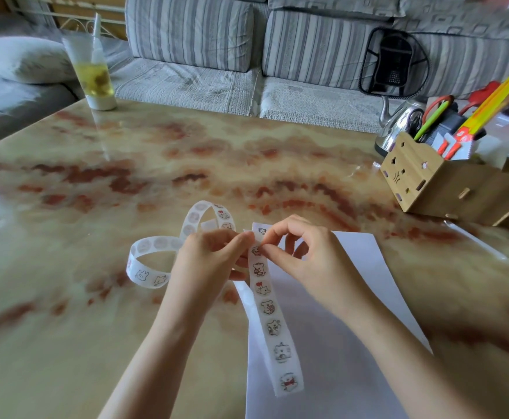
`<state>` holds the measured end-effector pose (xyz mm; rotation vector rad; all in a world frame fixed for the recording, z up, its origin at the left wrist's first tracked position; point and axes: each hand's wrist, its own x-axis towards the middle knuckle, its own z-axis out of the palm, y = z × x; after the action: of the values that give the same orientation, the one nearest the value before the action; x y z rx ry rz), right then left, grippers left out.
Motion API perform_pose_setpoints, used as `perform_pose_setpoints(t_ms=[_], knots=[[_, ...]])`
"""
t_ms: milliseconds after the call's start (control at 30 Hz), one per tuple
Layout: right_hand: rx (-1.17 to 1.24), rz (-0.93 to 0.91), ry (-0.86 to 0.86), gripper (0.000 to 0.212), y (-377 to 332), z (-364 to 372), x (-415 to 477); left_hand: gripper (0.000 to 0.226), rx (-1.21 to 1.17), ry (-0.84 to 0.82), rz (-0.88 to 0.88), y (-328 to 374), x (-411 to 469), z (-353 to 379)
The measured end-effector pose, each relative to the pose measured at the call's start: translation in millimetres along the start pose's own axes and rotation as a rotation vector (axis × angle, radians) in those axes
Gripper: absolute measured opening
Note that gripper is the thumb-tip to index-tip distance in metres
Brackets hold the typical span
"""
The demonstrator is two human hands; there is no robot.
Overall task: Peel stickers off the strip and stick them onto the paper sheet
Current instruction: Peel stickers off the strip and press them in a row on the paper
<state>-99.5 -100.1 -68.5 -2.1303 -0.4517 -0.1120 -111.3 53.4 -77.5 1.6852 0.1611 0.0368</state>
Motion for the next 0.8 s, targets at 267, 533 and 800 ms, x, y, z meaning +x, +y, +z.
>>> perform_pose_setpoints(t_ms=[267,533,800], knots=[[0.348,0.242,0.049,0.005,16.0,-18.8,16.0,0.027,0.354,0.145,0.048,-10.4,3.9,1.2],[0.236,0.554,-0.010,0.006,57.0,-22.8,61.3,0.038,0.473,0.112,0.039,-12.9,1.7,5.7],[0.115,0.470,-0.041,0.006,53.4,-20.2,65.5,0.030,0.514,0.095,0.055,-15.0,5.0,7.3]])
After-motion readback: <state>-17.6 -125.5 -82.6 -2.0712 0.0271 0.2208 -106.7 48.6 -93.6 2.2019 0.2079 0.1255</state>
